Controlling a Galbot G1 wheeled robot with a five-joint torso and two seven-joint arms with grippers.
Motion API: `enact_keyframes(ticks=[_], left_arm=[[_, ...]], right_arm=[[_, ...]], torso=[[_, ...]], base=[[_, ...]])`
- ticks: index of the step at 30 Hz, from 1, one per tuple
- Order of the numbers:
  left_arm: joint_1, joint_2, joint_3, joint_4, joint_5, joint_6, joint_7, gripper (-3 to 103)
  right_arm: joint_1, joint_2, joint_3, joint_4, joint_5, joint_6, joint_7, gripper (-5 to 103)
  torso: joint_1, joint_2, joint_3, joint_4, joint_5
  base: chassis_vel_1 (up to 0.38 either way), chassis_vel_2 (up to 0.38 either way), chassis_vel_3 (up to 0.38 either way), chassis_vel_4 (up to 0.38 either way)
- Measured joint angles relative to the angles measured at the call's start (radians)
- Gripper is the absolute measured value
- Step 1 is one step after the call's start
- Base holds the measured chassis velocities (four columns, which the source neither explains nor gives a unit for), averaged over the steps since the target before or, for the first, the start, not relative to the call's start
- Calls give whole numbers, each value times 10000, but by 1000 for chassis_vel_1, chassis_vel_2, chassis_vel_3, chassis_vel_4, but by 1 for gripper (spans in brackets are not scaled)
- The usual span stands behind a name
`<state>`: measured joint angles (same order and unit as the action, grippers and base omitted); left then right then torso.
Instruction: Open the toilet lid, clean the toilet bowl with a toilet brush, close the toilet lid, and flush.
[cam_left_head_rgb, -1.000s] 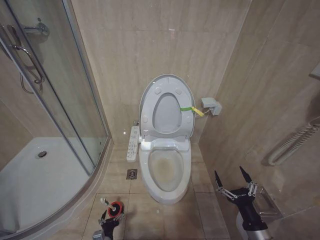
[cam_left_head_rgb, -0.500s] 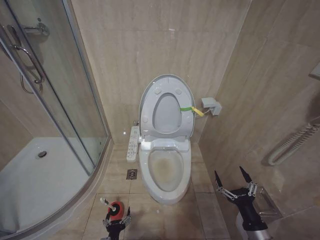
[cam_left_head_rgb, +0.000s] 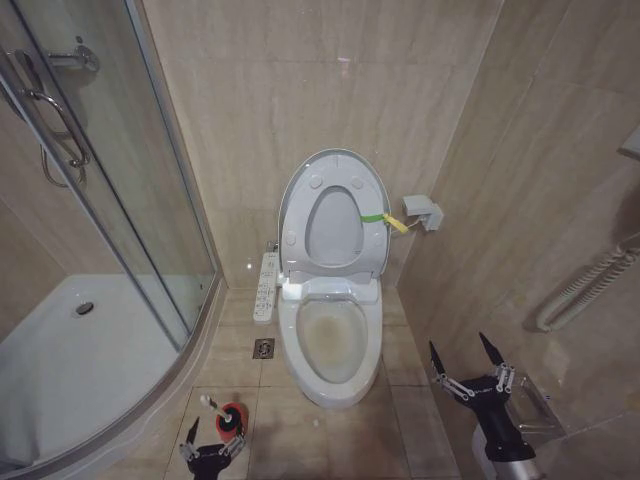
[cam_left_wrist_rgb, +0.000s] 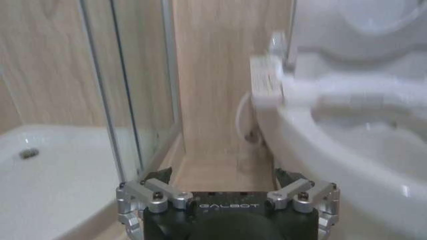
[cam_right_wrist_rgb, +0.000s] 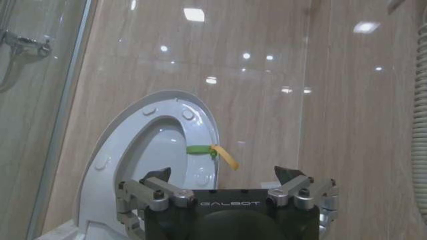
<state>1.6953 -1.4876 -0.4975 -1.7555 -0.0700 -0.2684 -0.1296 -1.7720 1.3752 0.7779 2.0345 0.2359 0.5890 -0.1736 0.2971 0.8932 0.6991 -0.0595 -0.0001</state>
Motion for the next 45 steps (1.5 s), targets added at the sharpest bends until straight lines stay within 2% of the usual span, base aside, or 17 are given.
enact_keyframes(ticks=[4,5,7,11,16,19,22,23,25,29,30,31,33,35,41,45], left_arm=[[295,17,-89,-1200,-81,272,-431,100],[295,17,-89,-1200,-81,272,-431,100],[584,131,-99,-2053,-34,574,-786,99],[1013,252,-71,-2982,37,939,-961,99],[1471,366,-74,-4056,408,1307,-899,97],[1548,365,-148,-4230,645,1277,-986,97],[1624,392,-569,-4143,828,489,-927,100],[1624,392,-569,-4143,828,489,-927,100],[1723,529,-871,-4136,482,-2,-755,100],[1808,653,-1147,-4195,120,-415,-552,100],[1814,694,-1343,-4171,75,-754,-365,100],[1814,694,-1343,-4171,75,-754,-365,100],[1796,756,-1658,-4028,105,-1314,-78,100],[1823,842,-1875,-4039,55,-1610,128,100],[2043,831,-2003,-4582,-20,-1718,301,100],[2410,718,-1721,-5614,64,-1404,98,100]], right_arm=[[0,0,0,0,0,0,0,100],[0,0,0,0,0,0,0,100],[0,0,0,0,0,0,0,100],[1,0,0,0,0,0,0,100],[0,0,0,0,0,0,0,100],[0,0,0,0,0,0,0,100],[0,0,0,0,0,0,0,100],[0,0,0,0,0,0,0,100],[0,0,0,0,0,0,0,100],[0,0,0,0,1,0,0,100],[0,0,0,0,0,0,0,100],[0,0,0,0,0,0,0,100],[0,0,0,0,0,0,0,100],[0,0,0,0,0,0,0,100],[0,0,0,0,0,0,0,100],[0,0,0,0,0,0,0,100]], torso=[[0,0,0,0,1],[0,0,0,0,1],[0,0,0,0,1],[0,0,0,0,0],[0,0,0,0,2],[0,0,0,0,0],[0,0,1,0,0],[0,0,1,0,0],[0,0,1,0,0],[0,0,1,0,0],[0,0,1,0,-1],[0,0,1,0,-1],[0,0,1,0,0],[0,0,1,0,0],[0,0,1,0,0],[0,0,1,0,1]], base=[[0,0,0,0],[0,0,0,0],[0,0,0,0],[0,0,0,0],[0,0,0,0],[0,0,0,0],[0,0,0,0],[0,0,0,0],[0,0,0,0],[0,0,0,0],[0,0,0,0],[0,0,0,0],[0,0,0,0],[0,0,0,0],[0,0,0,0],[0,0,0,0]])
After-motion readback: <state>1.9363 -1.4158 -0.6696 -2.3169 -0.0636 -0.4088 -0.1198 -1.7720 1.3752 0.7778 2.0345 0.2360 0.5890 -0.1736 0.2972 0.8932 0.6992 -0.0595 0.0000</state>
